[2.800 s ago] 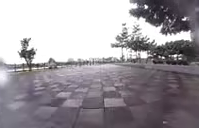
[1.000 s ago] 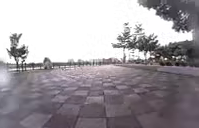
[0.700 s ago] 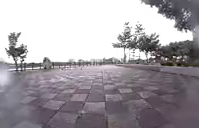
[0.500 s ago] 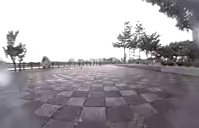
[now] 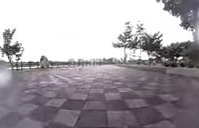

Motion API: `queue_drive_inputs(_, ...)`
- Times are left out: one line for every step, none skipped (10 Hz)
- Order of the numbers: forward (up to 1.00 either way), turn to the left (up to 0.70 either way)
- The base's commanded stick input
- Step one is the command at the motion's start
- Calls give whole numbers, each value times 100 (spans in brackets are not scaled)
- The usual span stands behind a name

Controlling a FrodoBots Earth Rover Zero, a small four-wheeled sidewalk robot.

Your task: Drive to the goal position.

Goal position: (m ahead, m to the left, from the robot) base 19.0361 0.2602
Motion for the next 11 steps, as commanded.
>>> queue_drive_inputs(100,0)
queue_drive_inputs(100,0)
queue_drive_inputs(100,0)
queue_drive_inputs(100,0)
queue_drive_inputs(100,0)
queue_drive_inputs(100,0)
queue_drive_inputs(100,0)
queue_drive_inputs(100,0)
queue_drive_inputs(100,0)
queue_drive_inputs(100,0)
queue_drive_inputs(100,0)
